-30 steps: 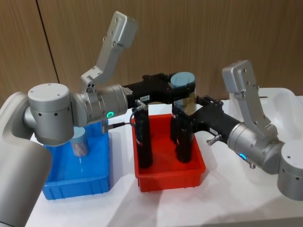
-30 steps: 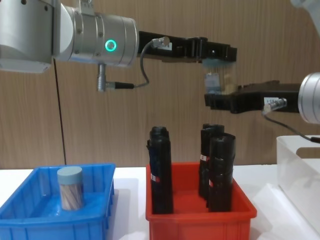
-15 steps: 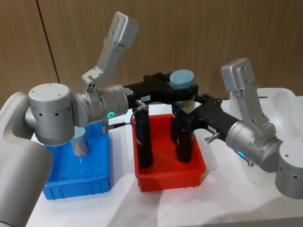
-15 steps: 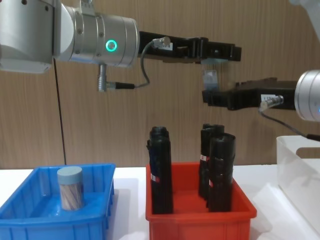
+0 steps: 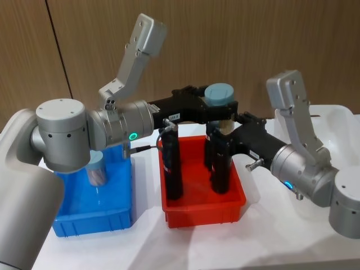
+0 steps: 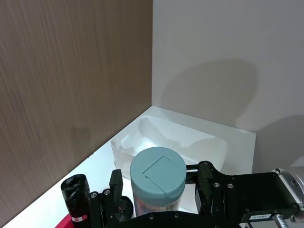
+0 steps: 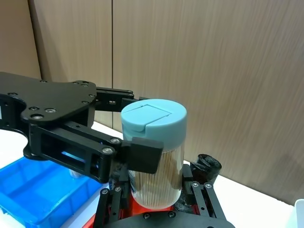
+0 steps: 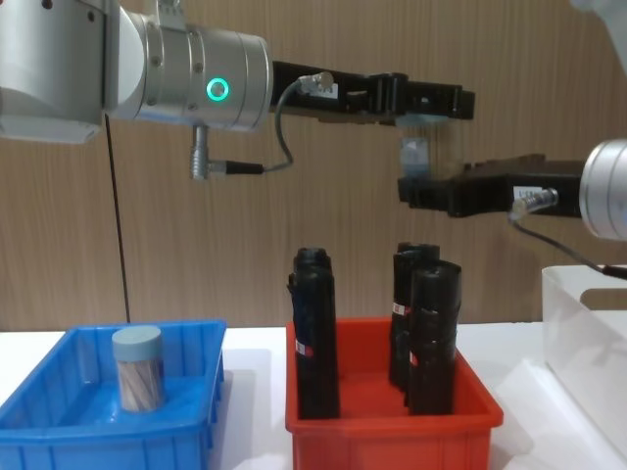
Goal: Pick the cotton swabs from the blue box and place them into the white box.
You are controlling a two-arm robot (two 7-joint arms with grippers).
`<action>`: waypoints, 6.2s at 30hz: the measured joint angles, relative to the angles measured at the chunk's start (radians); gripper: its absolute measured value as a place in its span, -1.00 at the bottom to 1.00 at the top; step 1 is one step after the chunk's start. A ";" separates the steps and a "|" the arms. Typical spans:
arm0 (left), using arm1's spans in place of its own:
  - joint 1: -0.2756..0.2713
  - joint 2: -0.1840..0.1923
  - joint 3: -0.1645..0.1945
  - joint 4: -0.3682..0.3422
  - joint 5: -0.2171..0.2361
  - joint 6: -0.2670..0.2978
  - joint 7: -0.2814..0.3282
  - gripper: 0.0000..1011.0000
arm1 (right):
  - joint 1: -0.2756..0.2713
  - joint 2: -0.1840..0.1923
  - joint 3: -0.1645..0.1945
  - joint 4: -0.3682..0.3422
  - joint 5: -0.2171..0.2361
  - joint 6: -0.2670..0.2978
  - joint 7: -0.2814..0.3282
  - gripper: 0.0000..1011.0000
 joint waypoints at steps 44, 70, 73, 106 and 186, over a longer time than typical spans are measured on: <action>0.000 0.000 0.000 0.000 0.000 0.000 0.000 0.99 | 0.020 0.128 0.164 0.260 0.064 -0.070 -0.200 0.22; 0.000 0.000 0.000 0.000 0.000 0.000 0.000 0.99 | 0.078 0.148 0.211 0.449 0.110 -0.110 -0.167 0.88; 0.000 0.000 0.000 0.000 0.000 0.000 0.000 0.99 | 0.078 0.148 0.213 0.450 0.116 -0.113 -0.165 0.98; 0.018 0.008 0.004 -0.013 0.004 -0.016 0.027 0.99 | 0.038 0.151 0.216 0.397 0.142 -0.137 -0.158 0.98; 0.501 0.216 0.102 -0.342 0.135 -0.445 0.711 0.99 | -0.381 0.147 0.060 -0.205 0.164 -0.239 -0.257 0.98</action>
